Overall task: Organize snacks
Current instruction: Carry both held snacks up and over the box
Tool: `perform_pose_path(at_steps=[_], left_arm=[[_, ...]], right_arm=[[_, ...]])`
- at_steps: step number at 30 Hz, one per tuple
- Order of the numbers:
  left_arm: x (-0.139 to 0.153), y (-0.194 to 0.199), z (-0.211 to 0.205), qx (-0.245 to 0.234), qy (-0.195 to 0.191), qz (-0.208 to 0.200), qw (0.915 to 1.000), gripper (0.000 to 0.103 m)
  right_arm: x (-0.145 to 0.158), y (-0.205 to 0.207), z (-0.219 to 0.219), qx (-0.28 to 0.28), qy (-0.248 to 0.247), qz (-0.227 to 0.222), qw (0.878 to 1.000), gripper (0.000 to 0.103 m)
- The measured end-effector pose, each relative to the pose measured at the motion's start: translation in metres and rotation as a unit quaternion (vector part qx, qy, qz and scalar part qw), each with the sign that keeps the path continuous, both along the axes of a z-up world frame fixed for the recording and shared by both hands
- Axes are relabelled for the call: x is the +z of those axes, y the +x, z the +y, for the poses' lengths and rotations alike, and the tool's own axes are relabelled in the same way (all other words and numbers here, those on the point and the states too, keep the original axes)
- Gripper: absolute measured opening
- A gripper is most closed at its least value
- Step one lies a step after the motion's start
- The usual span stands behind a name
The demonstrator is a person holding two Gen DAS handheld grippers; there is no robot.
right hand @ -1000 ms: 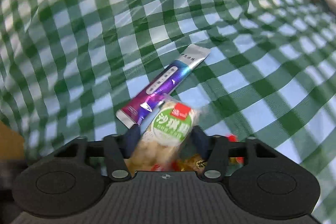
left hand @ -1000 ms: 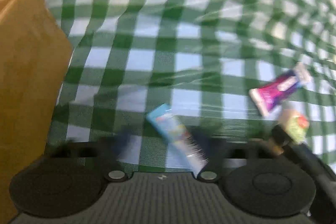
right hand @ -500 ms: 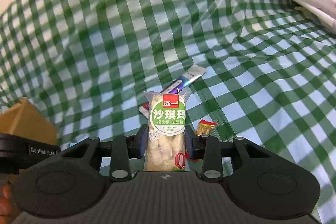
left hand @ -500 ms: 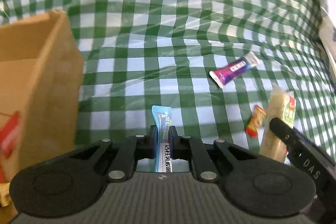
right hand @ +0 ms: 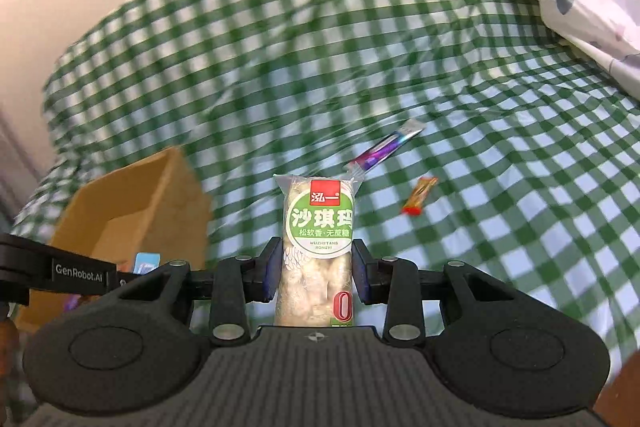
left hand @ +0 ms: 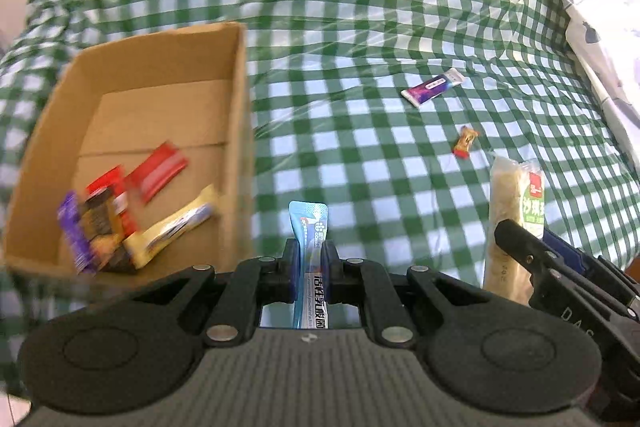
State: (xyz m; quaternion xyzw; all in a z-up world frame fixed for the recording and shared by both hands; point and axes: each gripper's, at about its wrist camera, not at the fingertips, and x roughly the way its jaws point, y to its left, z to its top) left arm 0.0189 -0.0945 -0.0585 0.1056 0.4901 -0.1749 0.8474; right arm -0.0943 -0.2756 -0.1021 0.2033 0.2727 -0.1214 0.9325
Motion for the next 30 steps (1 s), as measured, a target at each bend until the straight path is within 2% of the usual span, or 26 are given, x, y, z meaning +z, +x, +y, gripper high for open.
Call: perform_pose_path(at_steps=[9, 15, 22, 30], left_arm=[[0.035, -0.066, 0.102, 0.041, -0.004, -0.014, 0.9991, 0.012], [0.043, -0.093, 0.148, 0.060, -0.014, -0.019, 0.9979, 0.012], [0.046, -0.108, 0.173, 0.072, -0.029, -0.027, 0.9966, 0.012], [0.047, -0.112, 0.176, 0.073, -0.038, -0.027, 0.9962, 0.012]], right_arm=[[0.021, -0.051, 0.090, 0.078, -0.004, 0.012, 0.997, 0.038], [0.028, -0.069, 0.140, 0.120, -0.012, 0.025, 0.992, 0.038], [0.037, -0.082, 0.167, 0.136, -0.033, 0.028, 0.990, 0.038], [0.041, -0.088, 0.175, 0.135, -0.048, 0.028, 0.989, 0.038]])
